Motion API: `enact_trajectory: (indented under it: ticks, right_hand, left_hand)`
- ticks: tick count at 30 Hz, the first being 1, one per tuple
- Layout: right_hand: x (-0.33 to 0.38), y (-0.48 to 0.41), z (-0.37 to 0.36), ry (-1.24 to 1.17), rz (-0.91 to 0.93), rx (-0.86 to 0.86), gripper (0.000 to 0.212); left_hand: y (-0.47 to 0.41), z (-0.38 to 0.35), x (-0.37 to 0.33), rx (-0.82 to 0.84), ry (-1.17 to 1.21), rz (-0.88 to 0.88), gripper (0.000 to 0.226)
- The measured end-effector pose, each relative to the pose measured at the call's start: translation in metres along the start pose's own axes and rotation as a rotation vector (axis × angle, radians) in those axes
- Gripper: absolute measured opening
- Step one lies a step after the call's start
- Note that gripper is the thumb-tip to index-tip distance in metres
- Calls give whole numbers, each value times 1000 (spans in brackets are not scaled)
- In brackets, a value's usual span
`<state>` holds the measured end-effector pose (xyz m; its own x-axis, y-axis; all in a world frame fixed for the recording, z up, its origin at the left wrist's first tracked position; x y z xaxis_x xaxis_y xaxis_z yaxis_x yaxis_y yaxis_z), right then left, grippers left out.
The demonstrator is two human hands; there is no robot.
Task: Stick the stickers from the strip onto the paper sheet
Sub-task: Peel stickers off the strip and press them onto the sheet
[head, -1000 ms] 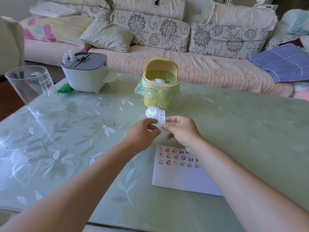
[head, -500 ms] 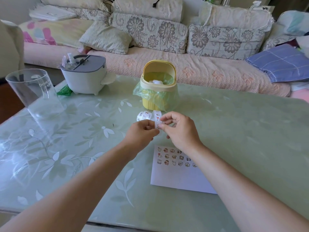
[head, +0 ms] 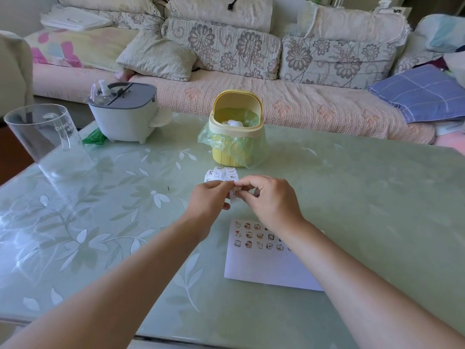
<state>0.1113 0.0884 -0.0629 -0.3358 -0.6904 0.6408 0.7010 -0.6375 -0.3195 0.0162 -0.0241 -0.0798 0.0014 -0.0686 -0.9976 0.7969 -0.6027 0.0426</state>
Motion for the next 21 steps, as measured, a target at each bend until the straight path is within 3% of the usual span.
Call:
enact_trajectory:
  ticks: [8,13,16,21]
  right_hand:
    - [1,5,0,89,113,-134,9]
    - [3,8,-1,109,163,-90,8]
    - [1,8,0,43,73,-14,7]
    - [-14,6,11,-229,-247,122,8]
  left_hand:
    - [1,-1,0,3,14,48,15]
    - [-1,-2,4,-13,-22,72,20]
    - [-5,-1,10,-17,-110,56,24]
    - [-13,-1,15,-17,-424,-68,39]
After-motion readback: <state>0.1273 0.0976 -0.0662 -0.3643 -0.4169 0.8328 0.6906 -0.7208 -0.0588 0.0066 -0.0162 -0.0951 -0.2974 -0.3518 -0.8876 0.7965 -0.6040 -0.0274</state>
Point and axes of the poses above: each hand's wrist, its own y-axis away from the middle knuckle, its own z-axis out of the back of the hand, x = y × z, the point moved 4 cm from there along -y, towards the middle knuckle, and after that the axes turned 11 degrees about -z, right-handed, at the moved point
